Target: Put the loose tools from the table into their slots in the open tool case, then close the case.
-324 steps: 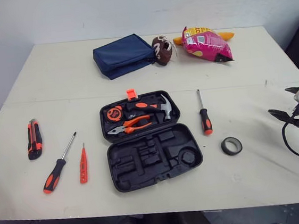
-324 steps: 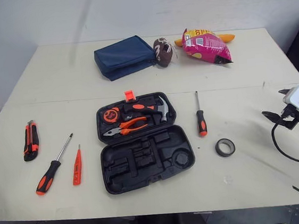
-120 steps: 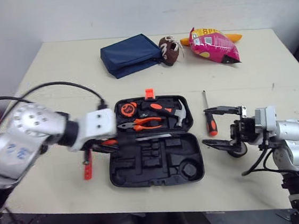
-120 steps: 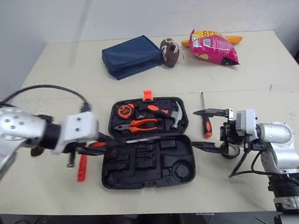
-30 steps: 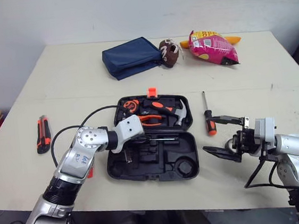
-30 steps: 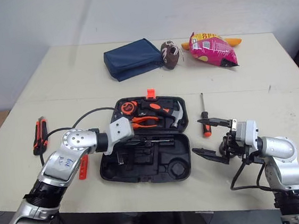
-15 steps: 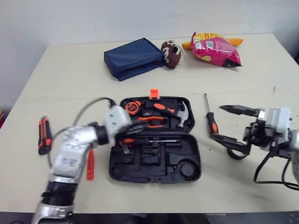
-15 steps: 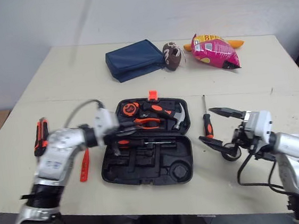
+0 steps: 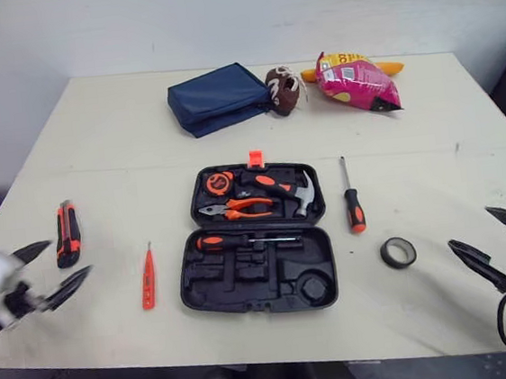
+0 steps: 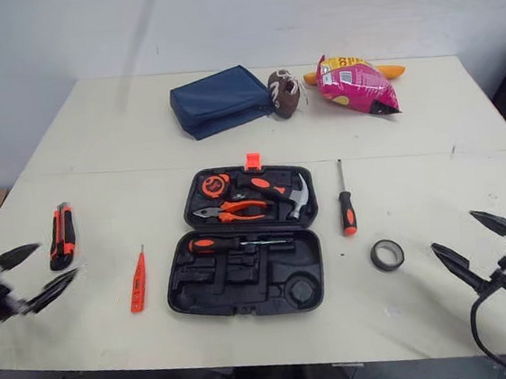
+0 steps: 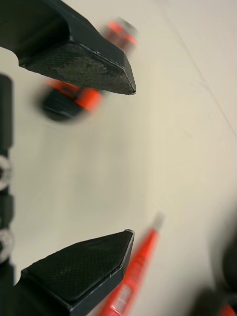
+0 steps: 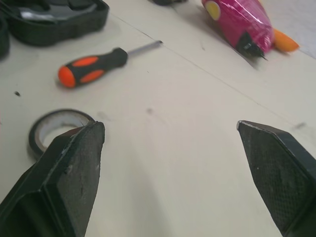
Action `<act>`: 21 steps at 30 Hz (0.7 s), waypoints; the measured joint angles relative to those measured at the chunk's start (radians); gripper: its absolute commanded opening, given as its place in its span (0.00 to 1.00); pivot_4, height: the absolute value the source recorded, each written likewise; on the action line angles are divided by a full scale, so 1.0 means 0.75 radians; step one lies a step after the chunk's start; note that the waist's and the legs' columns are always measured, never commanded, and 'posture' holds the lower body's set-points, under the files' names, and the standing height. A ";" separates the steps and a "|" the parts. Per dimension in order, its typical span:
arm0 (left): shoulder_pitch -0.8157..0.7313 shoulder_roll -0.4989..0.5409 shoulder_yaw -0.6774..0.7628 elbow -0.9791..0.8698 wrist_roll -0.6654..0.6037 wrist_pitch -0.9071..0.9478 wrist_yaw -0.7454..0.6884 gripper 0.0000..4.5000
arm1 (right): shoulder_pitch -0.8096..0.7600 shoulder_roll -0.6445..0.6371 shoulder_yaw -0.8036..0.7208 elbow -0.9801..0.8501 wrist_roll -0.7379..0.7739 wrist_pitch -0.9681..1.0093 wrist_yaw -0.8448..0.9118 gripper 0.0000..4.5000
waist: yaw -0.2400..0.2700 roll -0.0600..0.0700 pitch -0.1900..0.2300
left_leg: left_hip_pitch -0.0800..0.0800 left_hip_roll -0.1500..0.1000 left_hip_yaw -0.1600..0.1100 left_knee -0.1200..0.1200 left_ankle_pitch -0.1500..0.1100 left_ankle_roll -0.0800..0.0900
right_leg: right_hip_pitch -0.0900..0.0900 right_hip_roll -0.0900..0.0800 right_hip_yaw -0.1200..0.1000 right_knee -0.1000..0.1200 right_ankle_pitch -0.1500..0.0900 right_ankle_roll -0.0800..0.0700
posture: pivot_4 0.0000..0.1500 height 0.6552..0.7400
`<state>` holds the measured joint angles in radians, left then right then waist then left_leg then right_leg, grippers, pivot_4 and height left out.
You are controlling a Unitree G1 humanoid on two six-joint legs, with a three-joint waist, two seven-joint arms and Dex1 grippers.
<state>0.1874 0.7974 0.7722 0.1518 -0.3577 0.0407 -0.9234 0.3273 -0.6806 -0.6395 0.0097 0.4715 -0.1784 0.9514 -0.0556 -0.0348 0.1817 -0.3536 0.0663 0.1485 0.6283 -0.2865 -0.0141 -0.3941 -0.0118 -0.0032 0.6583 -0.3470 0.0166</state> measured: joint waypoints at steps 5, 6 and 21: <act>0.061 0.041 0.165 0.271 0.000 -0.087 0.067 0.99 | 0.039 0.018 -0.047 0.082 0.000 -0.028 -0.010 1.00 | -0.001 -0.002 0.000 | 0.001 0.000 0.000 0.000 -0.002 -0.005 | 0.000 -0.001 0.000 -0.002 0.000 -0.004 | 1.00 1.00; 0.061 0.040 0.168 0.295 0.000 -0.100 0.072 0.99 | 0.037 0.025 -0.047 0.087 0.001 -0.028 -0.010 1.00 | -0.001 -0.002 0.000 | 0.001 0.000 0.000 -0.001 -0.002 -0.005 | 0.001 -0.001 0.000 -0.002 0.000 -0.004 | 1.00 1.00; -0.079 0.012 -0.088 -0.202 -0.199 0.086 0.032 0.99 | -0.170 -0.090 0.264 -0.507 0.189 0.742 -0.324 1.00 | -0.002 -0.003 -0.001 | -0.002 0.000 0.000 -0.009 0.000 -0.003 | -0.006 -0.001 -0.004 -0.002 0.001 -0.005 | 1.00 1.00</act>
<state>0.1284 0.8062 0.7064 0.0001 -0.5070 0.1050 -0.8991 0.1997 -0.7482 -0.4412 -0.3708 0.6132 0.3779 0.7084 -0.0571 -0.0372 0.1809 -0.3555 0.0666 0.1484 0.6213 -0.2865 -0.0161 -0.3984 -0.0128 -0.0062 0.6571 -0.3462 0.0126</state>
